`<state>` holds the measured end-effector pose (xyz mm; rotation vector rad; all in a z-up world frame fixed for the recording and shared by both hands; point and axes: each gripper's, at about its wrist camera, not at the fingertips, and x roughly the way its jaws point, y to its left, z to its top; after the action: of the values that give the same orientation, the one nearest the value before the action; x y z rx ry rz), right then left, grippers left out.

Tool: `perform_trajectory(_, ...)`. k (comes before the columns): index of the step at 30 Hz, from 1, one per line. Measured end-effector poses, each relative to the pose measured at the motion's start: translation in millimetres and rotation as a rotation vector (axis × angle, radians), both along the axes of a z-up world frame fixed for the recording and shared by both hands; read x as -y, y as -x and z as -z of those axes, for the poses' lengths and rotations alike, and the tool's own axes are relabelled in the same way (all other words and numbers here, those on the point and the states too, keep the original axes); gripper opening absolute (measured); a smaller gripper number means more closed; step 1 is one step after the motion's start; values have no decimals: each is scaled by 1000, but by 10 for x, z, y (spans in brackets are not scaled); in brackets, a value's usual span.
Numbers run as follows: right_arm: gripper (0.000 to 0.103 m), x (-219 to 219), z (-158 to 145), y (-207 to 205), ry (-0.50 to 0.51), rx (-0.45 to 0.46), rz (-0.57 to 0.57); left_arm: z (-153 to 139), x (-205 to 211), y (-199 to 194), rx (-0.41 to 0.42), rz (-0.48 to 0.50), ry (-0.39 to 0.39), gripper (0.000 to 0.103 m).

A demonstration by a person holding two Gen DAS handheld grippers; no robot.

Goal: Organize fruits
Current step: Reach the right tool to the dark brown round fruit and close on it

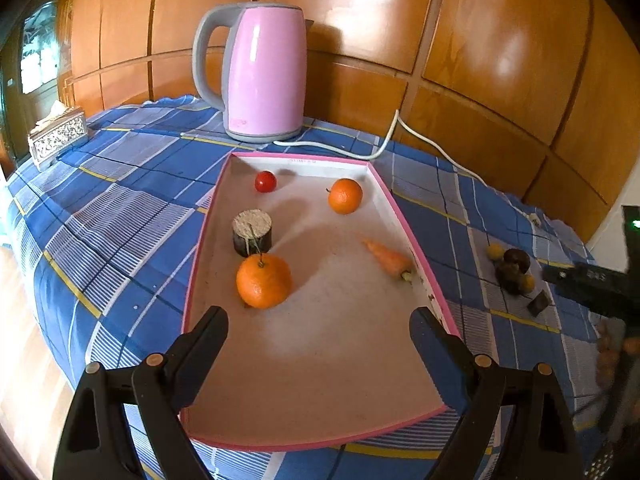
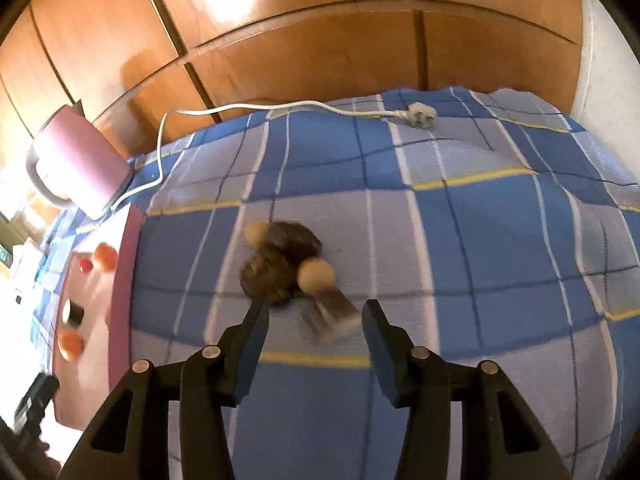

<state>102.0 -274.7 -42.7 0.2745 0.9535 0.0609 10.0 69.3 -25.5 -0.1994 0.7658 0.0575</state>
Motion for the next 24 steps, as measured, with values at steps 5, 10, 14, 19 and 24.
perform_trajectory(5, 57, -161, 86, -333, 7, -42, -3, 36, -76, -8, -19, -18, 15, 93)
perform_trajectory(10, 57, -220, 185, -590, 39, -78, 9, 72, -164, -9, -39, -64, 35, 95)
perform_trajectory(14, 57, -198, 245, -715, 41, -104, 33, 85, -230, 2, -44, -94, 42, 96)
perform_trajectory(19, 44, -206, 352, -786, 5, -120, 18, 122, -322, 0, -65, -131, 57, 96)
perform_trajectory(24, 44, -194, 293, -725, 6, -87, 40, 140, -397, 7, -76, -161, 70, 96)
